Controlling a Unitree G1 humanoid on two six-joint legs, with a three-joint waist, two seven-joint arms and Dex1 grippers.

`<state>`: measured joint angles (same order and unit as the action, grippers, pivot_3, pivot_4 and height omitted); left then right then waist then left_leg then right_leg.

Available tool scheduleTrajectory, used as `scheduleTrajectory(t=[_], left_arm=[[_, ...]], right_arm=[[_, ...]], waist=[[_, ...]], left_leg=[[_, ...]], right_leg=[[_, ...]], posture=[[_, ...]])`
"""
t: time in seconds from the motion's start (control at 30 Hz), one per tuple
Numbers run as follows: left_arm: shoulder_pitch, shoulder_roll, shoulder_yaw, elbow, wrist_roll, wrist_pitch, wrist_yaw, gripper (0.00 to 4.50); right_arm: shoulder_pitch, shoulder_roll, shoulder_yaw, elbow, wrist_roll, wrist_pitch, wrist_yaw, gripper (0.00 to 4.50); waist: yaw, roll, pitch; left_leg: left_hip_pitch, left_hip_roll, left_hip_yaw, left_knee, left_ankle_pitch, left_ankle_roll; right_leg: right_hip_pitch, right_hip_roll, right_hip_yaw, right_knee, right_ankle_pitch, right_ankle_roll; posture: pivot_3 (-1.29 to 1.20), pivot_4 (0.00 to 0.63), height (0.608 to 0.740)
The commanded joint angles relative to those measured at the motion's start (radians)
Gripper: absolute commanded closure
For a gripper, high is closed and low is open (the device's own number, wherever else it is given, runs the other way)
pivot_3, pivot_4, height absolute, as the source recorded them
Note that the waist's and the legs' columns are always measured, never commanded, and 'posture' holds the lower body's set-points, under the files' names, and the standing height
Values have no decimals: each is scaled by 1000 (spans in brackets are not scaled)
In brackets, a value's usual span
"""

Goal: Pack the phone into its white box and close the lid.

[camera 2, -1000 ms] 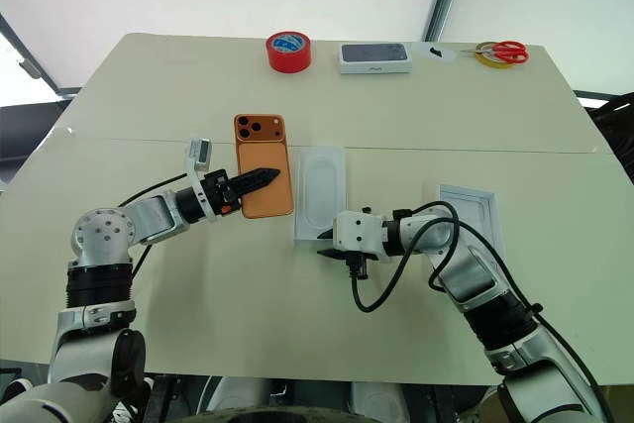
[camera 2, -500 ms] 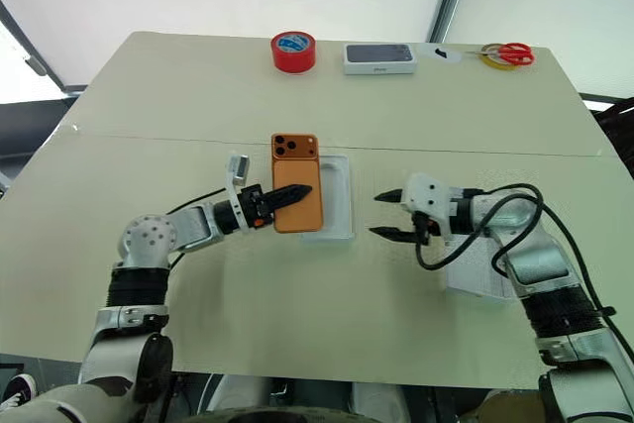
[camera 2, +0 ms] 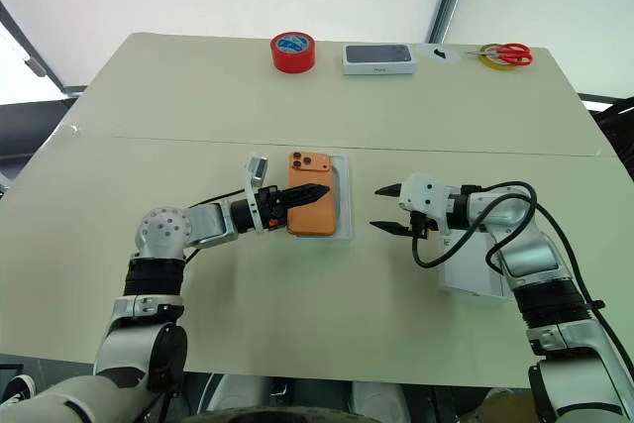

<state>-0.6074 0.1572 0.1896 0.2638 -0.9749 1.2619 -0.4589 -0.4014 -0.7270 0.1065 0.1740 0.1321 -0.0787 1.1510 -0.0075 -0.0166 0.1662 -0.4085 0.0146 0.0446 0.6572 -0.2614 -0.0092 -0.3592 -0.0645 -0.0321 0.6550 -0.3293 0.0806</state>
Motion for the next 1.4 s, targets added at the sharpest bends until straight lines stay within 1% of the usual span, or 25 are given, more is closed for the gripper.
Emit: scheduleTrajectory(t=[0.03, 0.1, 0.17, 0.23, 0.3, 0.4, 0.5, 0.57, 0.6, 0.67, 0.77, 0.9, 1.0, 1.03, 1.07, 1.13, 1.23, 1.4], left_arm=[[-45, 28, -39, -35, 15, 72, -2, 1342], [-80, 39, -37, -20, 33, 95, 24, 1342], [-93, 62, -62, -54, 35, 114, -9, 1342], [-114, 58, -44, -35, 31, 137, 4, 1342], [-134, 62, -56, 1, 89, 91, 25, 1342], [-163, 40, -19, 63, 125, 71, 75, 1342], [-194, 8, 11, 40, 91, 113, 79, 1342], [-197, 18, -40, 22, 134, 95, 67, 1342], [-184, 41, -105, -7, 176, 57, 37, 1342], [-162, 71, -188, -53, 231, -15, -20, 1342], [-144, 95, -231, -72, 266, -81, -80, 1342], [-132, 91, -200, -49, 246, -52, -109, 1342], [-129, 61, -140, 14, 247, -24, -56, 1342], [-124, 45, -102, 29, 225, 0, -47, 1342], [-123, 25, -57, 48, 207, 13, -28, 1584], [-123, 3, -9, 65, 189, 36, -9, 2126], [-137, -16, 37, 81, 171, 99, 12, 3532], [-166, -30, 104, 118, 162, 154, 56, 3532]], right_arm=[[-20, 9, -6, -10, 1, -20, -10, 1469], [-22, 14, -4, -10, -1, -21, -14, 1469], [-25, 21, -3, -11, -3, -20, -20, 1469], [-27, 29, -3, -12, -2, -15, -24, 1469], [-29, 33, 3, -15, -9, -20, -26, 1469], [-32, 37, 6, -10, -13, -22, -28, 1469], [-35, 41, 6, -6, -15, -21, -30, 1469], [-34, 44, 9, -8, -19, -25, -34, 1469], [-34, 46, 11, -9, -21, -27, -36, 1469], [-35, 49, 11, -10, -23, -28, -38, 1469], [-39, 50, 8, -8, -25, -31, -38, 1469], [-45, 47, 5, -3, -31, -36, -43, 1469], [-47, 47, 5, -5, -31, -37, -43, 1469], [-48, 48, 5, -9, -29, -34, -43, 1469], [-50, 48, 6, -11, -31, -35, -45, 1469], [-51, 48, 7, -15, -32, -35, -47, 1469], [-57, 48, 7, -22, -29, -29, -45, 1469], [-68, 46, 6, -12, -31, -35, -44, 1469]], waist=[[-1, 0, 0], [-2, 0, 0], [-2, 0, 0], [-3, 0, 0], [0, 0, 0], [1, 0, 0], [0, 0, 0], [0, 0, 0], [0, 0, 0], [-1, 0, 0], [-1, 0, 0], [-1, 0, 0], [0, 0, 0], [0, 0, 0], [0, 0, 0], [-1, 0, 0], [-1, 0, 0], [-1, 0, 1]], left_leg=[[0, 0, 0, 0, 0, 0], [0, 0, 0, 0, 0, 0], [0, 0, 0, 0, 0, 0], [0, 0, 0, 0, 0, 0], [0, 0, 0, 0, 0, 0], [0, 0, 0, 1, 0, 0], [0, 0, 0, 1, 0, 0], [0, 0, 0, 1, 0, 0], [0, 0, 0, 1, 0, 0], [0, 0, 0, 1, 0, 0], [0, 0, 0, 1, 0, -1], [0, 0, 0, 1, 0, -1], [0, 0, 0, 1, 0, -1], [0, 0, 0, 1, 0, 0], [0, 0, 0, 1, 0, 0], [0, 0, 0, 2, 0, 0], [0, 0, 0, 2, 0, 0], [0, 0, 0, 3, 0, 0]], right_leg=[[0, 0, 0, 0, 0, 0], [0, 0, 0, 0, 0, 0], [0, 0, 0, 0, 0, 0], [0, 0, 0, 0, 0, 0], [-1, 0, 0, 0, 0, 0], [0, 0, 0, 1, 0, 0], [0, 0, 0, 1, 0, 0], [0, 0, 0, 1, 0, 0], [0, 0, 0, 1, 0, 0], [0, 0, 0, 1, 0, 0], [0, 1, 0, 1, 0, 0], [0, 0, 0, 1, 0, 0], [0, 0, 0, 1, 0, 0], [0, 0, 0, 1, 0, 0], [0, 0, 0, 1, 0, 0], [0, 0, 0, 1, 0, 0], [0, 0, 0, 2, 0, 0], [-1, 0, 0, 3, 0, 0]], posture=[[0, 150, 740], [0, 150, 740], [0, 150, 740], [0, 150, 740], [0, 150, 740], [0, 150, 740], [0, 150, 740], [0, 150, 740], [0, 150, 740], [0, 150, 740], [0, 150, 740], [0, 150, 740], [0, 150, 740], [0, 150, 740], [0, 150, 740], [0, 150, 740], [0, 150, 740], [0, 150, 740]])
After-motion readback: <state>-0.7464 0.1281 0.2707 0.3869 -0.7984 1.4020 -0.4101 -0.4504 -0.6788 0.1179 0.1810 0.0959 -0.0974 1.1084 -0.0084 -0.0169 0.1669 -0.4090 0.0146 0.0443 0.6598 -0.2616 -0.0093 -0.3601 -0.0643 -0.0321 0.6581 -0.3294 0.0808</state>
